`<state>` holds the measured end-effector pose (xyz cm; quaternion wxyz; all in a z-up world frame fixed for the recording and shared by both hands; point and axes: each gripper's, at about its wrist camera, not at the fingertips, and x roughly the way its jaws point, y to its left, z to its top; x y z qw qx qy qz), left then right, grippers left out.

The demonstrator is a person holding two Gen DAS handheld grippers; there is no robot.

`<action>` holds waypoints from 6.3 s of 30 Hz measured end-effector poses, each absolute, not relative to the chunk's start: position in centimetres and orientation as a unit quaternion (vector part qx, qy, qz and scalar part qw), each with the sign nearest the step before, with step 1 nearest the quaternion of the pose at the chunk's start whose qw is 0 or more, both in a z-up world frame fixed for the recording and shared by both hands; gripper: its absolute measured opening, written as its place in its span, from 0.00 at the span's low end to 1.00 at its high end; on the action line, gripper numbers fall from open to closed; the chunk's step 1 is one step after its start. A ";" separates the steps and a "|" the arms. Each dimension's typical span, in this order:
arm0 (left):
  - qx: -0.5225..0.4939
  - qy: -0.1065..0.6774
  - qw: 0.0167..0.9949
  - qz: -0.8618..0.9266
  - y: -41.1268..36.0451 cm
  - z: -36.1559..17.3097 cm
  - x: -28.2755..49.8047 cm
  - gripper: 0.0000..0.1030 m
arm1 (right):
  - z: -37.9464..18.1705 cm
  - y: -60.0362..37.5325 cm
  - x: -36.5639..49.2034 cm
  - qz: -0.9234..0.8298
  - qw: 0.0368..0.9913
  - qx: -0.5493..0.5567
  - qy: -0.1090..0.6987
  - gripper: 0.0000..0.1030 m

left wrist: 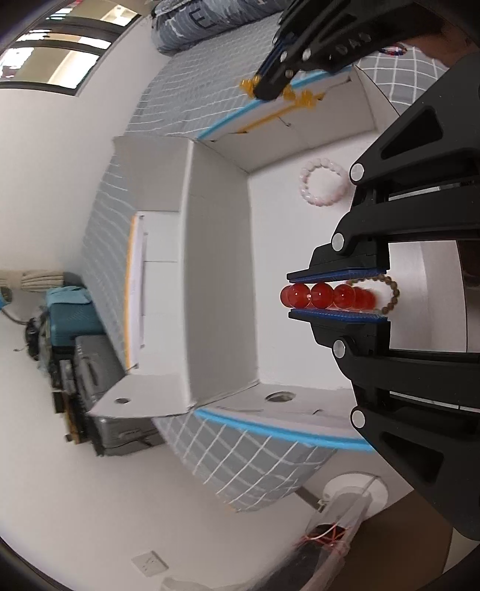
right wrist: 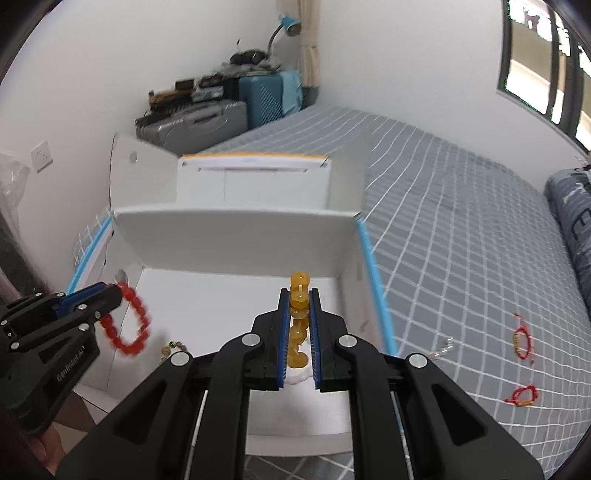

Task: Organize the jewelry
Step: 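Carry the red and amber bracelets over the white box with both tools, then open both tools to drop the bracelets into the box, then move both tools back over the bed toward the remaining bracelets, then grasp the multicolour glass bead bracelet with the left tool while the right tool grasps a red string bracelet, then carry the glass bead and red string bracelets over the white box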

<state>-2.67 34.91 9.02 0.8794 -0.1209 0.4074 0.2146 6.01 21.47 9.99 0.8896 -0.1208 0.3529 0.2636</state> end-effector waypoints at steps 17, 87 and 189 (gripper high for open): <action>-0.153 0.474 0.839 0.219 37.3 4.8 -0.4 0.13 | 4.5 24.8 8.4 0.270 0.836 -0.128 0.460 0.09; -0.021 0.414 0.909 0.040 5.2 7.5 7.4 0.94 | 7.2 -13.8 13.9 0.087 0.898 -0.017 0.430 0.93; 0.006 0.381 0.924 -0.024 -3.5 10.7 8.9 0.09 | 8.1 -19.8 16.4 0.072 0.910 0.002 0.408 0.04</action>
